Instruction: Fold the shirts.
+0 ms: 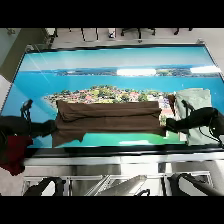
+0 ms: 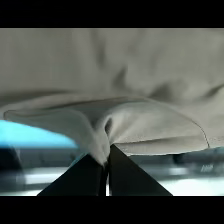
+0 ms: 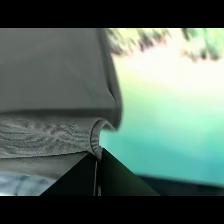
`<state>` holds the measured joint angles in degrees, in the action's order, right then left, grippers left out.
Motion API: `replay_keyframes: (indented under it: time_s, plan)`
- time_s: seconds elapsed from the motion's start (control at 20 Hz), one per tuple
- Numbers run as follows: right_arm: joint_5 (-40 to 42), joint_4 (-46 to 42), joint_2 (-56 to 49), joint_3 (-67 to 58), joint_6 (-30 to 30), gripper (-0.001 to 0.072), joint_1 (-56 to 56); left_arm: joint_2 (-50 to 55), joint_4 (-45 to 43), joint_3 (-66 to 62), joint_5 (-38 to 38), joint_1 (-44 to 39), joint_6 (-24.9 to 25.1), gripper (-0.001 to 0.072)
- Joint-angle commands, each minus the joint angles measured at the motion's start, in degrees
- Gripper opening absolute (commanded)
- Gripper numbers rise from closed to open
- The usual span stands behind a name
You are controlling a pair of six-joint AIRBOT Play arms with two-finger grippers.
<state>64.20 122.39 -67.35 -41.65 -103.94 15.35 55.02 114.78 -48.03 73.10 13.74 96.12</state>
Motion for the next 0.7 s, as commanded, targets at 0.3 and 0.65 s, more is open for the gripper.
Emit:
replay_keyframes:
  time_s: [0.3,0.65]
  plan:
    - [-21.0,9.46,-10.08,-6.73,-2.82,0.0023,-7.87,25.4,2.19,-25.07,-8.79,-6.54,3.39,0.0018]
    - [-25.77,9.75,-13.25,-6.86,-3.54,0.0023,-9.38,44.39,0.81,-36.92,-6.64,-8.35,3.48,0.0017]
